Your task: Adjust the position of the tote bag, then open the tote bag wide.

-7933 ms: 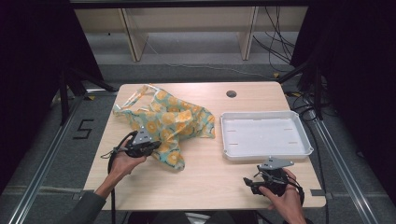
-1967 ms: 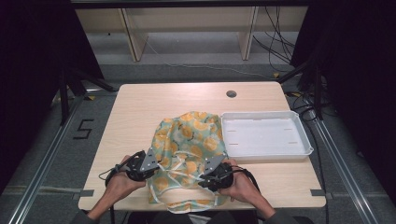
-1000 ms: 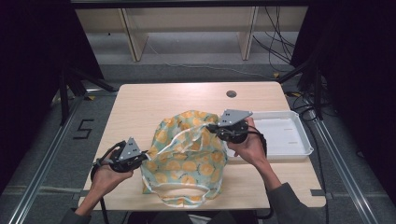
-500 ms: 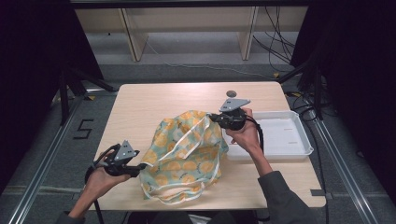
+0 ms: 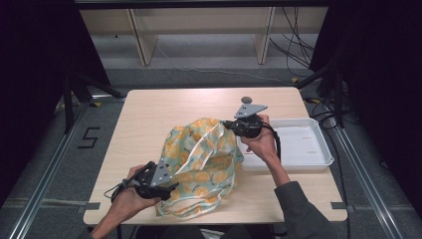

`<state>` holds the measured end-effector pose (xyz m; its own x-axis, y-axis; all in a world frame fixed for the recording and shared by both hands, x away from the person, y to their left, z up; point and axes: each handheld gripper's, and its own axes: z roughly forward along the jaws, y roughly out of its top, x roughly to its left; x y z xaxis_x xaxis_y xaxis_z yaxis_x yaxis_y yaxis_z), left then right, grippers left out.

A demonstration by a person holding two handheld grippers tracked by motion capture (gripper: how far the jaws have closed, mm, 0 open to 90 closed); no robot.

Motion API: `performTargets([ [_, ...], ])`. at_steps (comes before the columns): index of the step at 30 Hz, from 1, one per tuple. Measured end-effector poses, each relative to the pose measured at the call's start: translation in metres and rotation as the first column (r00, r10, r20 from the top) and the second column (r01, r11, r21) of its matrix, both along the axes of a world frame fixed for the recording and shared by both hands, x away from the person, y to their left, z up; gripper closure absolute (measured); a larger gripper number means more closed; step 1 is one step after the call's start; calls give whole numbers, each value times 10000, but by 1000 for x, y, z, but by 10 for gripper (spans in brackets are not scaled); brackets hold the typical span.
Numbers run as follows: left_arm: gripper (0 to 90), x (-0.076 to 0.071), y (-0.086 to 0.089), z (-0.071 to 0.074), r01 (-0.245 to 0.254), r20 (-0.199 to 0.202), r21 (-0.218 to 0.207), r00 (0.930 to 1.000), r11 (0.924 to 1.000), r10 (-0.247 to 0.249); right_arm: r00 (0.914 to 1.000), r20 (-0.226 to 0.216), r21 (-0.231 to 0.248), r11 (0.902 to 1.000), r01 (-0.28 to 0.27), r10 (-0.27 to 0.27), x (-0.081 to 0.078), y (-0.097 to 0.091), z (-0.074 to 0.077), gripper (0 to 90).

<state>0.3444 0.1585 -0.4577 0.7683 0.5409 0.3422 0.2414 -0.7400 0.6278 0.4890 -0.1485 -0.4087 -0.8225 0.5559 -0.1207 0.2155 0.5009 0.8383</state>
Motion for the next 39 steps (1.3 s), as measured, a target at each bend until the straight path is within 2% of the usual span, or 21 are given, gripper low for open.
performTargets([
  [1, 432, 6, -2, -4, -95, 38, 390, 9999, 9992, 94, 10000, -7, 0, 10000, -5, 5, 0, 0, 0, 900],
  [2, 522, 6, -2, -4, -95, 38, 390, 9999, 9992, 94, 10000, -7, 0, 10000, -5, 5, 0, 0, 0, 900],
  [3, 522, 13, -1, -6, -77, -41, 762, 10000, 9971, 80, 10000, -28, -10, 10000, -10, 10, 0, 0, 0, 900],
  [4, 664, 17, 0, -8, 56, -116, 692, 9999, 9976, -48, 10000, 3, 106, 9999, 71, -71, 0, 0, -1, 900],
  [5, 824, 24, 3, -9, 140, -192, -52, 9997, 9999, -141, 10000, 24, 94, 9999, 66, -66, 0, -1, -1, 900],
  [6, 865, 24, 3, -9, 140, -192, -52, 9997, 9999, -141, 10000, 24, 94, 9999, 66, -66, 0, -1, -1, 900],
  [8, 881, 30, 8, 0, 169, -244, -538, 9995, 9984, -182, 9998, 190, 82, 10000, 37, -39, 2, -2, -1, 900],
  [9, 883, 32, 11, 6, 220, -267, -751, 9994, 9969, -241, 10000, 1, 73, 9999, 74, -74, 2, -2, -2, 900],
  [13, 887, 45, 25, 32, 71, -208, -1717, 9997, 9851, -108, 9998, -43, 52, 9998, 202, -202, 6, -3, -5, 900],
  [16, 888, 64, 36, 45, -292, -232, -2364, 9994, 9712, 244, 9991, -102, 63, 9992, 407, -407, 9, -5, -8, 900],
  [18, 888, 79, 45, 47, -710, -519, -3055, 9970, 9495, 578, 9984, -189, 74, 9986, 530, -529, 13, -8, -12, 900],
  [22, 887, 106, 59, 37, -1584, -1013, -3779, 9864, 9122, 1293, 9938, -477, -34, 9950, 1000, -1001, 20, -16, -21, 900],
  [24, 887, 117, 64, 30, -1891, -1331, -3937, 9800, 8996, 1477, 9899, -518, -218, 9912, 1307, -1317, 27, -21, -29, 900],
  [27, 887, 127, 64, 20, -2125, -1488, -3814, 9746, 8997, 1672, 9870, -752, -248, 9897, 1407, -1422, 29, -21, -32, 879],
  [28, 887, 129, 64, 18, -2069, -1555, -3733, 9750, 9043, 1589, 9840, -797, -740, 9854, 1533, -1591, 29, -18, -35, 794],
  [30, 887, 132, 62, 14, -2184, -1658, -3672, 9718, 9041, 1674, 9823, -722, -1001, 9811, 1655, -1730, 26, -16, -34, 746],
  [31, 887, 133, 60, 12, -2246, -1692, -3746, 9705, 8996, 1719, 9803, -609, -1337, 9748, 1784, -1878, 17, -13, -27, 631],
  [35, 887, 135, 60, 12, -2220, -1742, -3600, 9702, 9062, 1685, 9761, -444, -1247, 9706, 2057, -2126, 1, -14, -11, 522],
  [37, 888, 135, 60, 13, -2223, -1786, -3569, 9696, 9073, 1673, 9859, -222, -1075, 9808, 1629, -1661, -23, -16, 8, 457],
  [38, 888, 135, 59, 13, -2295, -1832, -3610, 9678, 9039, 1726, 9879, -19, -958, 9834, 1541, -1550, -30, -15, 10, 445],
  [39, 888, 134, 58, 13, -2337, -1864, -3684, 9668, 8998, 1747, 9915, -158, -962, 9872, 1270, -1291, -39, -12, 15, 441],
])
